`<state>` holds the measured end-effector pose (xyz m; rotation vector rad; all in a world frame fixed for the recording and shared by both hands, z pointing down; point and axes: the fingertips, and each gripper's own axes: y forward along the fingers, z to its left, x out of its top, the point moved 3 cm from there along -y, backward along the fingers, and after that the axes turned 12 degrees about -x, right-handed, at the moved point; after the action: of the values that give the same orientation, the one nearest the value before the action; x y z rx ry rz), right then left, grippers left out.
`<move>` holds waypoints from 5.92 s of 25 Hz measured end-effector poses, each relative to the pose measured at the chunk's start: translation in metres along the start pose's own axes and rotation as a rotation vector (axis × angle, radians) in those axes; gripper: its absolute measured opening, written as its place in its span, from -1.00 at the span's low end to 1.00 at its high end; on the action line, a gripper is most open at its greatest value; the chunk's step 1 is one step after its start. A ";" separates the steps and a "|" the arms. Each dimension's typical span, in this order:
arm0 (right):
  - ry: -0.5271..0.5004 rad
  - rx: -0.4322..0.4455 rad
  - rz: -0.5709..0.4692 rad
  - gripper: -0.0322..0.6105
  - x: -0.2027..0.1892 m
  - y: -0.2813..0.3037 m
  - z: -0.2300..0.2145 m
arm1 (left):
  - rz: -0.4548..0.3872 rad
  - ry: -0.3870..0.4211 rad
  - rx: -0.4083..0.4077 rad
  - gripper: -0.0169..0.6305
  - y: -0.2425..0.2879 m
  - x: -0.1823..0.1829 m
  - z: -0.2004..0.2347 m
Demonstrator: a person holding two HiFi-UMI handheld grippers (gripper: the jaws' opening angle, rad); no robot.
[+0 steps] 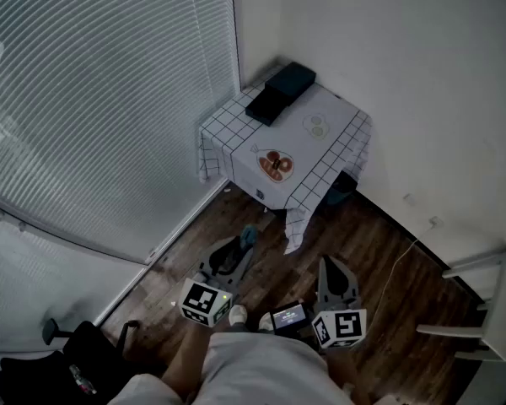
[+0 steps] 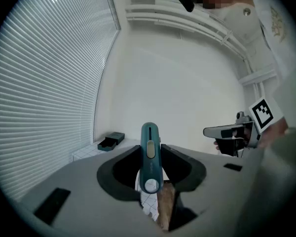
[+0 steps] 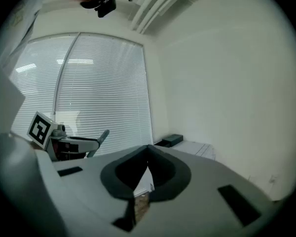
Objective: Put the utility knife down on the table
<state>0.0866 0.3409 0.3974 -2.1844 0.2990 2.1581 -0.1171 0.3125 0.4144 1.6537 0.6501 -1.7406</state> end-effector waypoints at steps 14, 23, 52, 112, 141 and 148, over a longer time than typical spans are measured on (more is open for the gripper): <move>-0.013 0.017 -0.049 -0.88 0.007 -0.054 0.014 | -0.079 0.010 -0.066 -0.52 -0.035 0.036 -0.066; -0.022 -0.008 -0.013 -0.88 -0.002 -0.041 -0.004 | -0.056 0.010 -0.042 -0.52 -0.026 0.034 -0.059; -0.007 -0.034 -0.018 -0.88 0.026 0.147 0.018 | -0.062 0.017 -0.095 -0.52 0.080 0.060 0.121; 0.098 -0.143 0.107 -0.88 0.017 0.426 -0.128 | 0.048 0.009 -0.109 -0.52 0.343 0.071 0.316; 0.096 -0.214 0.246 -0.88 -0.062 0.459 -0.153 | 0.441 0.035 -0.255 -0.52 0.393 -0.060 0.318; 0.105 -0.208 0.269 -0.88 -0.075 0.460 -0.149 | 0.569 0.043 -0.279 -0.52 0.389 -0.102 0.314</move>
<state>0.1522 -0.1286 0.5187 -2.5066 0.4127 2.3057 -0.0424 -0.1669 0.5717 1.4945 0.3675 -1.1543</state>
